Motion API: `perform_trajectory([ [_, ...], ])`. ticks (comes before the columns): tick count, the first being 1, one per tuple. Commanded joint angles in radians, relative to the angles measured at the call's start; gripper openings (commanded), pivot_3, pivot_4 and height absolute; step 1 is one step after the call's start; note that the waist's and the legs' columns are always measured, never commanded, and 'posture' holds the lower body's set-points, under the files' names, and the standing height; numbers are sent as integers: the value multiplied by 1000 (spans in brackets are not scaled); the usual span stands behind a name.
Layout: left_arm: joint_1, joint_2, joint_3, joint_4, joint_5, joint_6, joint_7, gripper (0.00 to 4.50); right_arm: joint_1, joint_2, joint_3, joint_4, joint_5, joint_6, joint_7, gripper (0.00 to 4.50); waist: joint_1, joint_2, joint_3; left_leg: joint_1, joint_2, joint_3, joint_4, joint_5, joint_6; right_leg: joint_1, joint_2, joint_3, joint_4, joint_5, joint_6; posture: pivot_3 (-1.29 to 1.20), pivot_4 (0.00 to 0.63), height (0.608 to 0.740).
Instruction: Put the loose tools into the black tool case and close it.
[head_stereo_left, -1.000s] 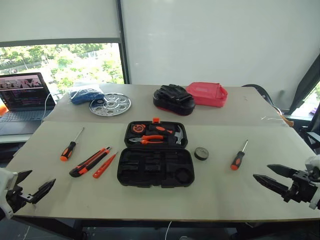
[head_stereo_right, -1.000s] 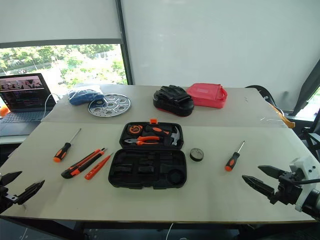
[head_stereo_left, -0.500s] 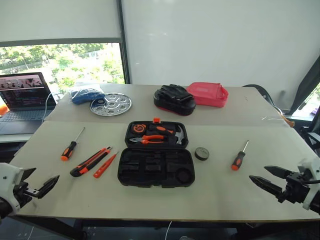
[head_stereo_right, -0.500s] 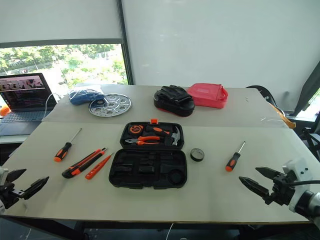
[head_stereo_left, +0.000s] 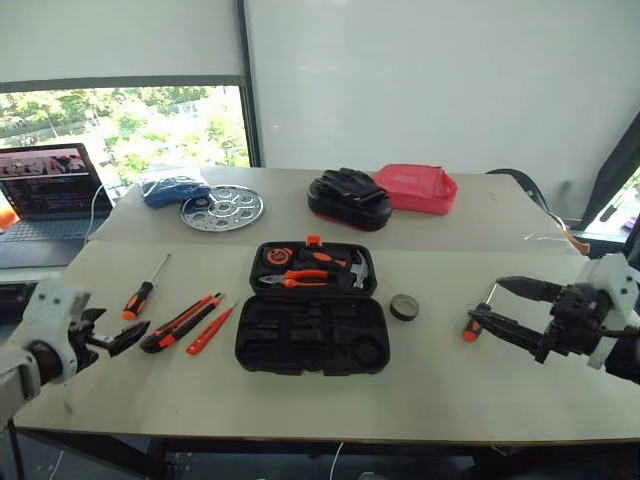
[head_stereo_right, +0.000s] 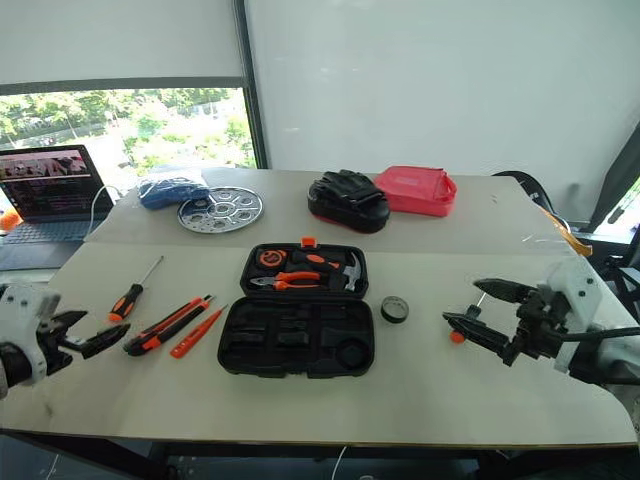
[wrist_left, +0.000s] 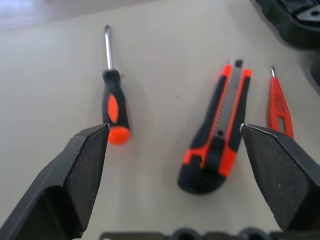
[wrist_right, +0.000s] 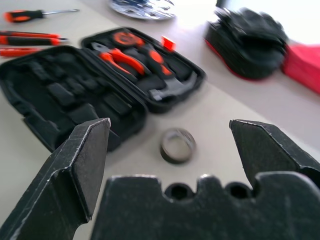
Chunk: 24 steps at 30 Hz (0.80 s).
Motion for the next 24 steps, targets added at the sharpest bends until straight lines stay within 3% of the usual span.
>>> perform_trajectory([
  [1,-201,42,-74,88,13,175,92,4500,-84,-24,38,-65,51,18,-11,4451,-1,0,1,-1,0,0,1,0,0,-1,0,0,0,0,1,0,150,740],
  [4,-361,63,-179,222,78,237,146,4500,-143,-29,86,-88,63,25,-18,4451,-2,-1,1,-3,-1,-1,1,0,0,-2,0,0,-1,1,1,0,150,740],
  [11,-654,35,-466,622,234,124,100,4500,-276,-13,175,-115,102,39,-34,4451,-1,-1,2,-6,-1,-2,1,-1,0,-4,0,-2,-1,1,0,0,150,740],
  [23,-927,-100,-680,1196,433,-65,-34,4500,-372,5,231,-104,124,40,-47,4451,3,-2,2,-14,-2,-6,9,-1,0,-7,0,-7,1,1,0,0,150,740],
  [24,-944,-107,-687,1237,450,-89,-38,4244,-370,7,233,-109,124,40,-52,4491,3,-2,2,-14,-2,-6,9,-1,0,-7,-1,-7,1,1,0,0,150,740],
])
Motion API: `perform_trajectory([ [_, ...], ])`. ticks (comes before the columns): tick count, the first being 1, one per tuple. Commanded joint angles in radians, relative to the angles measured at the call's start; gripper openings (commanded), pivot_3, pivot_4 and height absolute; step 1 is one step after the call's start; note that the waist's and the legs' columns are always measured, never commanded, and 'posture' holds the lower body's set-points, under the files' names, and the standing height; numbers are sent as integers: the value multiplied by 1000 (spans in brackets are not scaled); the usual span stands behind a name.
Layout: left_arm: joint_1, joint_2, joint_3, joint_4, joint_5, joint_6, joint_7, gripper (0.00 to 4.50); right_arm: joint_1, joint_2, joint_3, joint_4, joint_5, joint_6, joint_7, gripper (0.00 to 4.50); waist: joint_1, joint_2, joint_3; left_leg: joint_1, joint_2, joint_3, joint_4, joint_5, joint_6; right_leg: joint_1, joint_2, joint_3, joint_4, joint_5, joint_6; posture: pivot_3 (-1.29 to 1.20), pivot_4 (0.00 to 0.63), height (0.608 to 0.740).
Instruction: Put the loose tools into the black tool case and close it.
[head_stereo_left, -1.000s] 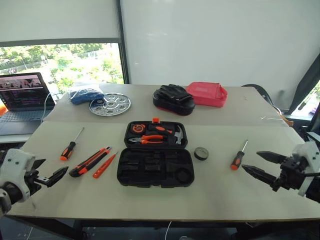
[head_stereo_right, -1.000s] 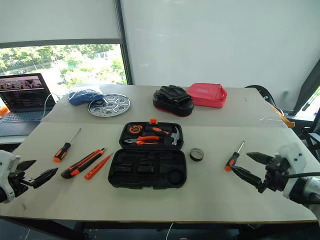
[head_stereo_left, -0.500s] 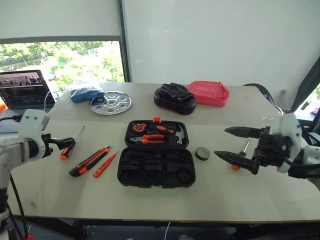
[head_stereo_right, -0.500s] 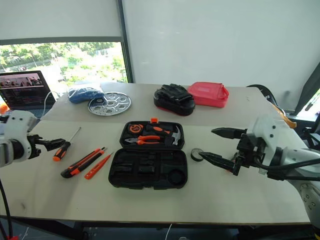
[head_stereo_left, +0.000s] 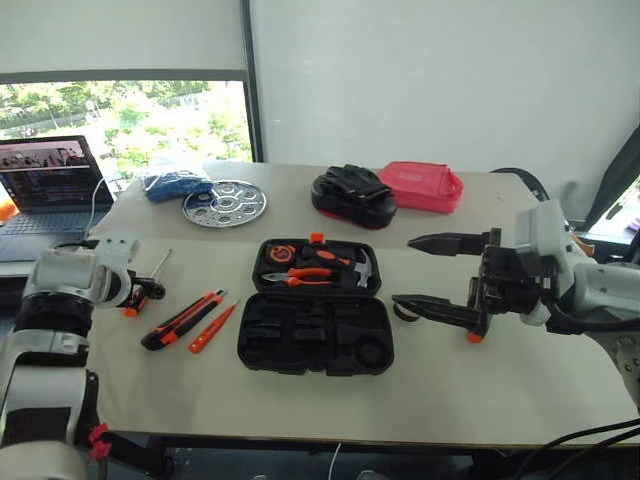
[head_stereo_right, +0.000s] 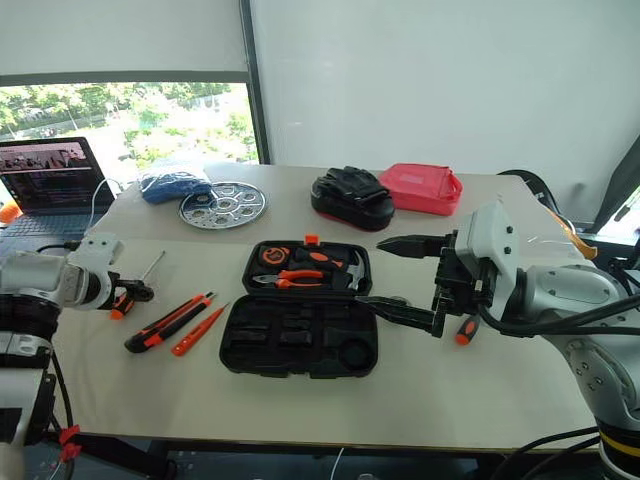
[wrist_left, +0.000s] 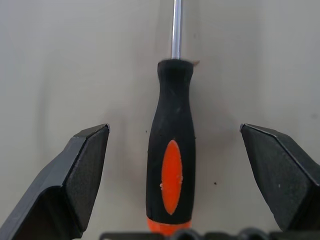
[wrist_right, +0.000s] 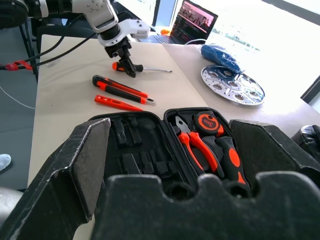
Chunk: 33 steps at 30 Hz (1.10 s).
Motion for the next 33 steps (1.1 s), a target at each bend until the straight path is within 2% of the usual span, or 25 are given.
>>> perform_trajectory([
  [1,-70,-21,-18,141,70,-84,-28,3985,-14,7,-9,-26,17,2,-22,4500,1,0,0,0,0,0,0,0,0,0,0,0,0,0,0,0,150,740],
  [7,-132,-63,-31,255,118,-106,-91,2170,0,3,-22,-41,28,11,-40,4500,0,0,0,0,0,-1,1,0,0,0,0,0,2,0,0,0,150,740],
  [9,-143,-68,-37,270,132,-94,-115,1461,-3,0,-25,-38,31,13,-46,4500,0,0,0,0,0,-1,1,0,0,0,0,0,3,0,0,0,150,740],
  [10,-145,-69,-39,276,140,-92,-124,955,-4,0,-27,-36,31,15,-48,4500,-2,0,0,1,0,-1,1,0,0,1,0,-1,3,0,0,0,150,740],
  [11,-146,-69,-37,283,145,-88,-128,765,-5,-1,-28,-34,30,15,-51,4500,-3,0,0,1,0,-1,1,0,0,1,0,0,3,0,0,0,150,740],
  [17,-151,-62,2,294,156,-118,-128,754,10,-4,-35,-33,26,18,-64,4500,-3,0,0,1,0,-1,1,0,0,1,0,0,3,0,0,0,150,740],
  [20,-159,-61,-17,250,176,-229,-193,754,18,-8,-42,-36,34,26,-70,4500,-2,0,0,0,0,-1,1,0,0,1,0,0,3,0,0,0,150,740],
  [23,-171,-54,-75,164,217,-446,-323,754,37,-16,-52,-38,39,39,-69,4500,0,0,0,-1,0,-2,2,0,0,0,0,-2,3,0,0,0,150,740],
  [25,-196,-64,-100,62,202,-576,-487,754,67,-23,-73,-35,36,44,-70,4500,9,-1,0,-2,0,-3,2,0,0,0,-1,-3,2,0,0,0,150,740],
  [29,-236,-119,-155,-136,164,-658,-771,754,123,-21,-117,-46,43,55,-93,4500,30,-1,0,-8,-1,-5,4,0,0,-1,-2,-6,1,1,1,0,150,740],
  [33,-253,-215,-217,-232,185,-710,-858,754,190,-14,-152,-73,31,55,-113,4500,25,0,0,-8,-1,-5,5,0,1,1,-2,-6,-1,2,2,0,150,740],
])
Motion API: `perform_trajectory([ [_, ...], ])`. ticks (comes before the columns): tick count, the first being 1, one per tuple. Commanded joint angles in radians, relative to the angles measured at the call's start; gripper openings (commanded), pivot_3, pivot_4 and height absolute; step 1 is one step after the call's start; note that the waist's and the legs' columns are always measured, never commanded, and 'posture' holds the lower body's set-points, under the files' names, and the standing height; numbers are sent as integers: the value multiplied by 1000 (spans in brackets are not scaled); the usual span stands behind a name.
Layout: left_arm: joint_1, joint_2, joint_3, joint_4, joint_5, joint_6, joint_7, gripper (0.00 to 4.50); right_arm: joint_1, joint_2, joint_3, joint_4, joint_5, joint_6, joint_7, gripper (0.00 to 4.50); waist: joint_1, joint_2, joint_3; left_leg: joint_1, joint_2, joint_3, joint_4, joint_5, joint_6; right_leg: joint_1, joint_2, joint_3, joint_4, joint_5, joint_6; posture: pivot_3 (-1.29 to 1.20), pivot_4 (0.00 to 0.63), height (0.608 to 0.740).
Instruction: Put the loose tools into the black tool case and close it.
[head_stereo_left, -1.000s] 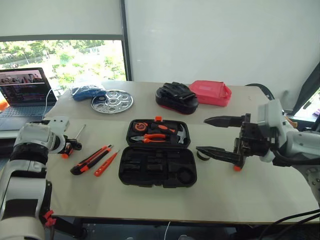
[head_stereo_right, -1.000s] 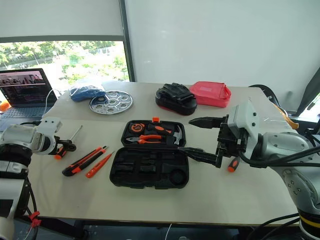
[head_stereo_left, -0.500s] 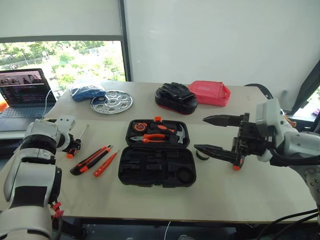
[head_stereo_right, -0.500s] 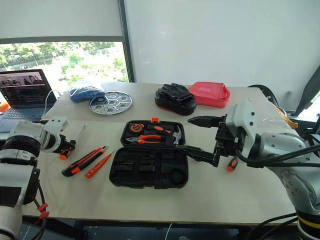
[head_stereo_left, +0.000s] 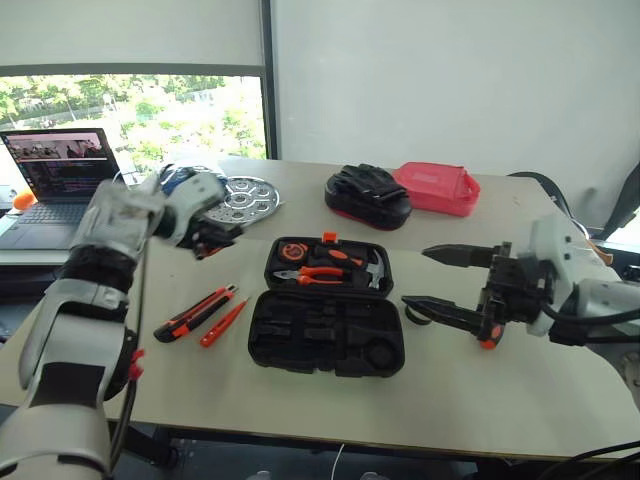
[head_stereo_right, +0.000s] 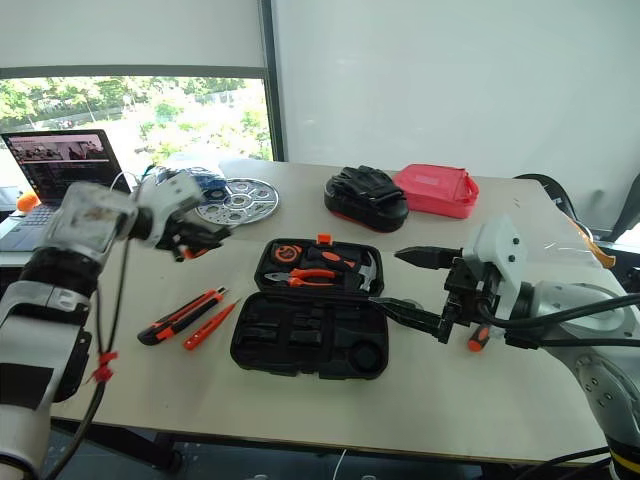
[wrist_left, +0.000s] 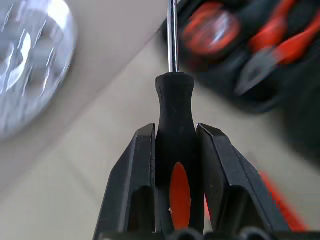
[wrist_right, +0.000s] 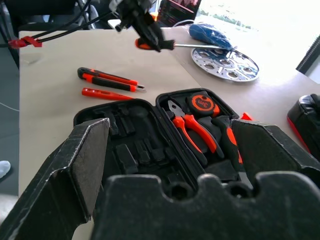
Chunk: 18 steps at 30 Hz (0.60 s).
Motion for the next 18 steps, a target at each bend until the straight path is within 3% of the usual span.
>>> perform_trajectory([
  [1,-13,-79,-75,-89,30,-81,-66,754,57,-3,-74,-46,-1,-4,-26,4500,-4,0,0,0,0,0,0,0,0,0,0,0,-1,0,0,0,150,740],
  [7,29,-155,-200,-95,152,-251,-48,754,168,17,-171,-89,-10,-4,-83,4500,-31,1,1,3,0,0,0,0,1,0,2,3,0,0,0,0,150,740],
  [18,174,-79,-162,-172,146,-283,-88,754,257,38,-224,-157,11,-4,-155,4500,-34,2,1,4,0,0,2,0,1,0,2,5,3,0,0,0,150,740],
])
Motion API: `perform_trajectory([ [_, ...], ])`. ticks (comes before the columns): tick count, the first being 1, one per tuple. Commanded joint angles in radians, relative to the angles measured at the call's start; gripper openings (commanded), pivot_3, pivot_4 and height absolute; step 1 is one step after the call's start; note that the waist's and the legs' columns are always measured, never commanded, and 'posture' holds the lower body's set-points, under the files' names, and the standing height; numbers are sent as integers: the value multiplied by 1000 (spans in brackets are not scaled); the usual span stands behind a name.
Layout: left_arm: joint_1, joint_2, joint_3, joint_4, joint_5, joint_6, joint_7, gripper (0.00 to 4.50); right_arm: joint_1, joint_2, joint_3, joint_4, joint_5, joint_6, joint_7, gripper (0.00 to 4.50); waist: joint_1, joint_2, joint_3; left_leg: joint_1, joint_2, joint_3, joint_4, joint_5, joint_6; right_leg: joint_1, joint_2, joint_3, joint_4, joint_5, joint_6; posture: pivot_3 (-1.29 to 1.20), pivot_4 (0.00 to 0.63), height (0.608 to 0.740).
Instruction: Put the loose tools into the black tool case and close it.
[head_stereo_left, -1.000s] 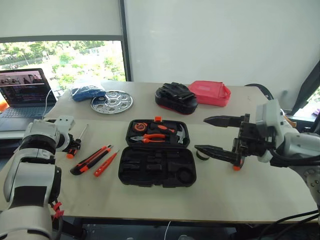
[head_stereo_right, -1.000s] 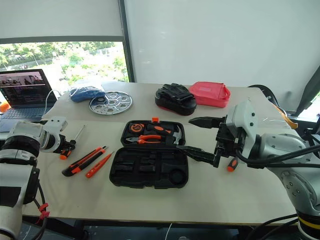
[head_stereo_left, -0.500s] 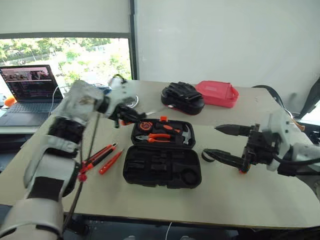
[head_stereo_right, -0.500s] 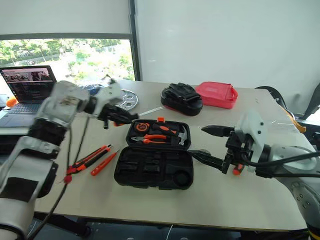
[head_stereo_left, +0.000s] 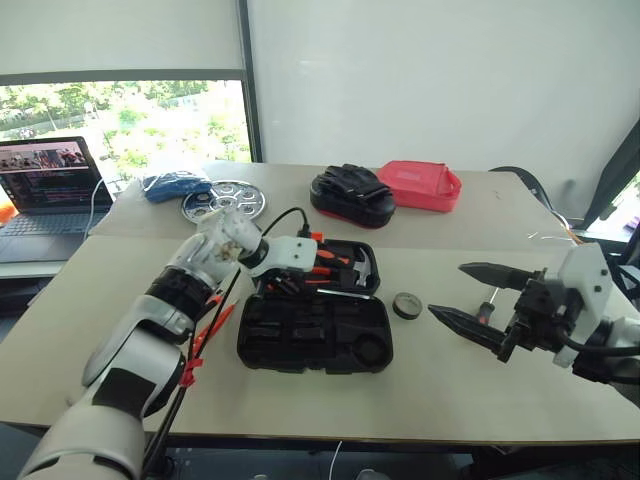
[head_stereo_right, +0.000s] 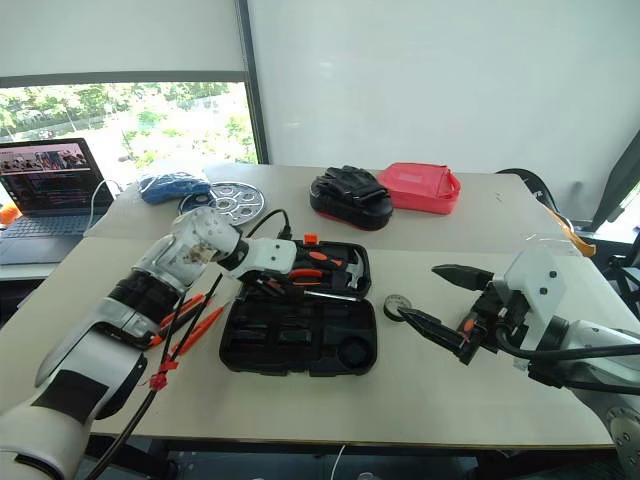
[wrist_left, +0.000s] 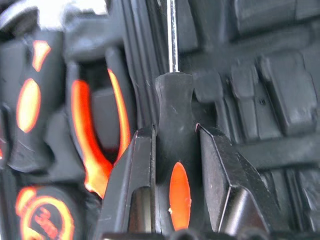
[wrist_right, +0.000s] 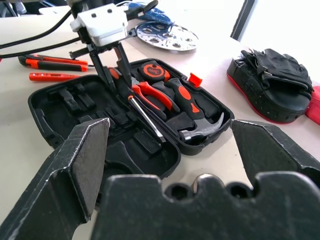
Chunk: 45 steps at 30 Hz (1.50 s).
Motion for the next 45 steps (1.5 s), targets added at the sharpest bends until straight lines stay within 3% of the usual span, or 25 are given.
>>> perform_trajectory([
  [1,27,42,34,-73,-8,13,-19,754,4,1,-45,-25,12,-9,-17,4500,2,0,0,0,0,0,0,0,0,0,0,0,0,0,0,0,150,740],
  [15,19,-63,39,-12,8,63,83,754,14,-15,-32,-36,23,-13,11,4500,7,0,0,-2,0,-2,8,-1,1,2,0,-2,1,1,2,0,150,740],
  [30,-10,-63,26,45,49,17,57,754,29,-31,-9,-29,-31,-41,75,4500,7,0,0,-1,0,-2,8,-1,1,3,0,-2,1,1,2,0,150,740],
  [32,-10,-60,28,43,50,15,54,1767,21,-27,-4,-24,-32,-43,71,4500,7,0,0,-1,0,-2,8,-1,1,3,0,-2,1,1,2,0,150,740],
  [39,-48,-30,75,-1,8,73,-7,4269,19,-11,20,-26,-41,-51,67,4500,10,0,0,-1,0,-2,9,-1,1,3,0,-2,2,1,2,0,150,740],
  [42,-80,-15,101,-10,-19,85,-45,4269,21,-4,25,-27,-43,-53,67,4500,8,0,0,-2,0,-2,9,-1,1,2,0,-2,2,1,2,0,150,740],
  [45,-106,-13,113,11,-34,63,-62,3173,23,1,32,-24,-50,-56,69,4500,8,0,0,-2,0,-3,9,-1,1,2,0,-2,1,1,2,0,150,740],
])
